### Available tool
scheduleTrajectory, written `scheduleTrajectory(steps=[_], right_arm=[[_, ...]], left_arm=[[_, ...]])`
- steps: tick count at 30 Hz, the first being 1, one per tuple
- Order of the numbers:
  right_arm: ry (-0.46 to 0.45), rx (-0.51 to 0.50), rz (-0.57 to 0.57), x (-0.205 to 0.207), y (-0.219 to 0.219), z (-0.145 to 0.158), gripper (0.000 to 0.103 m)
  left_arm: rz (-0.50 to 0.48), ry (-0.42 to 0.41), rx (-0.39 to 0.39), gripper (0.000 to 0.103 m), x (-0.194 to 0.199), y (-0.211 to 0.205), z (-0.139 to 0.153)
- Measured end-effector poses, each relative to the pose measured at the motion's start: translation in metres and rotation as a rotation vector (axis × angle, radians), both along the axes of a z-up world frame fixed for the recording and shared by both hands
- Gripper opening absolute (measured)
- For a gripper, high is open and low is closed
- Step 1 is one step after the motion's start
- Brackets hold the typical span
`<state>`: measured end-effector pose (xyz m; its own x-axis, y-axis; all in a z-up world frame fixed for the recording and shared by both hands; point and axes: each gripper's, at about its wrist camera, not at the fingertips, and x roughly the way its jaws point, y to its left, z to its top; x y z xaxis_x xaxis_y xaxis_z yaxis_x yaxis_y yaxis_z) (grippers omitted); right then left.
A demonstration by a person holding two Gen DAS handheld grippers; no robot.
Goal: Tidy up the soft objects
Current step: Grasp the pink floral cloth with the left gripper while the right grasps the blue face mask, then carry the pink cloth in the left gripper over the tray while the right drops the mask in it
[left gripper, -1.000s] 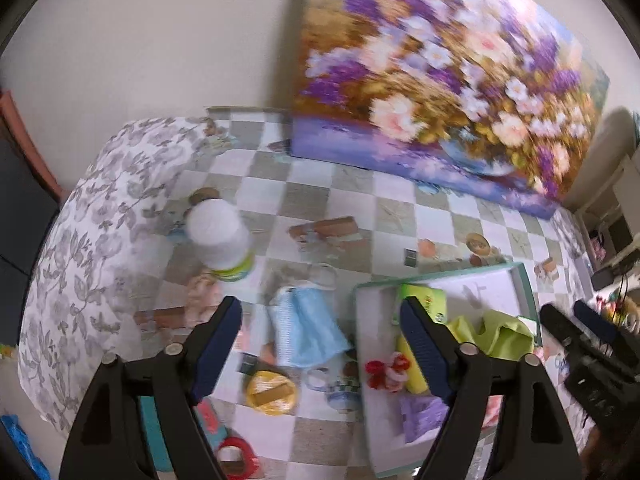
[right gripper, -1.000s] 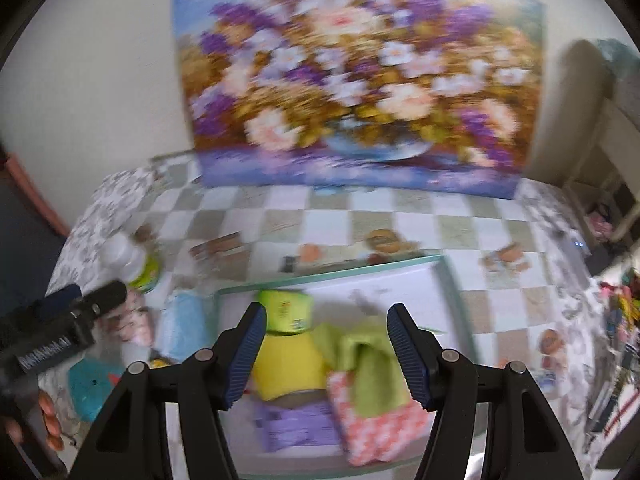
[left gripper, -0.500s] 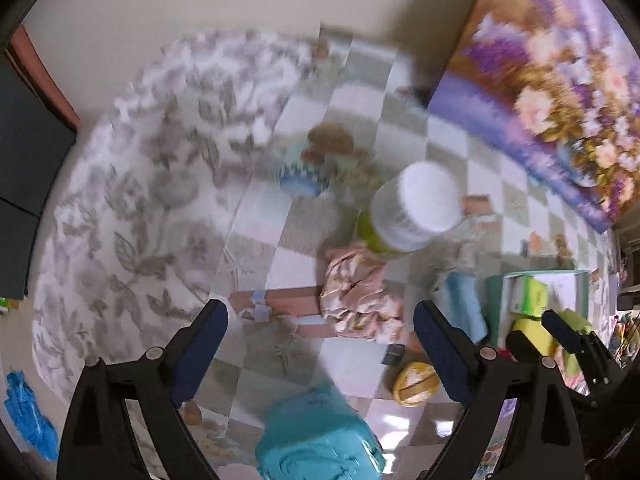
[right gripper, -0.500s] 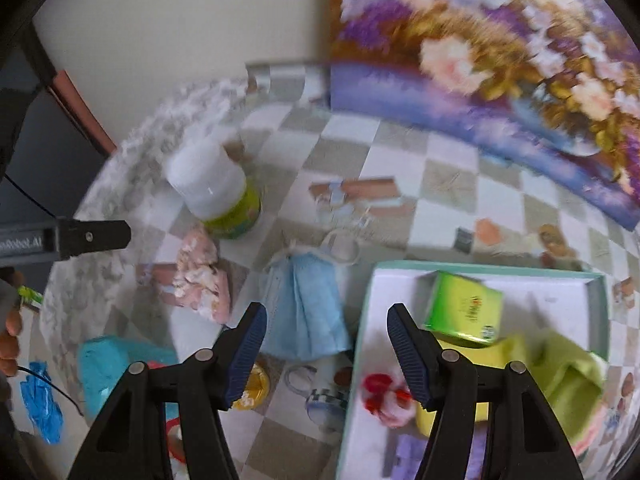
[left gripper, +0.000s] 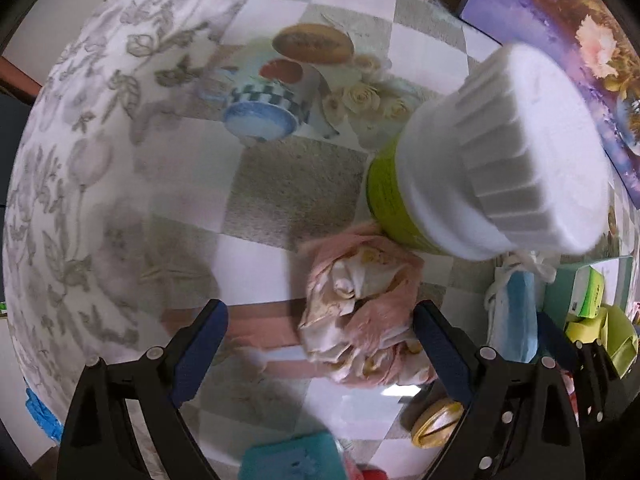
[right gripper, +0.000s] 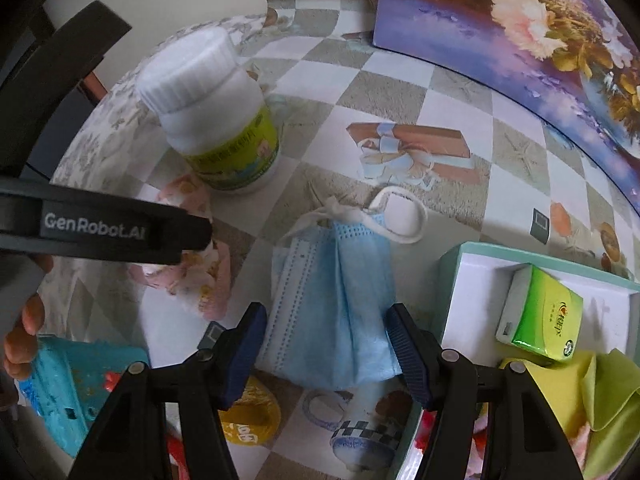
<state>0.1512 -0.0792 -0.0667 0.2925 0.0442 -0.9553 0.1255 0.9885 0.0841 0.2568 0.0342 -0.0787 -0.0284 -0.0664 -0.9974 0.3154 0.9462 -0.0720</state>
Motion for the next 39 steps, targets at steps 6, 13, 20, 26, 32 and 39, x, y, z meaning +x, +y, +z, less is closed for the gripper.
scheduleTrajectory(steps=[6,13,20,26,32,39], right_arm=[[-0.015,0.002,0.009,-0.003,0.0,-0.002,0.053],[-0.042,0.048,-0.01,-0.012,-0.014,0.003,0.019],[-0.076,0.072,-0.016,-0.027,-0.025,0.028,0.011],[-0.129,0.075,-0.033,-0.034,-0.025,0.054,0.011],[-0.205,0.071,-0.054,-0.054,-0.032,0.093,0.011],[-0.294,0.032,-0.103,-0.087,-0.049,0.141,0.011]], left_arm=[[-0.024,-0.004,0.009,0.091,-0.004,-0.012,-0.008],[-0.063,-0.025,0.023,0.062,-0.012,-0.024,-0.003],[-0.06,-0.022,-0.015,0.024,-0.022,-0.033,0.003],[-0.042,-0.031,-0.03,0.019,-0.038,-0.023,0.008],[-0.015,-0.085,-0.068,0.017,-0.054,-0.014,0.044],[-0.065,-0.213,-0.165,0.017,-0.084,-0.027,0.123]])
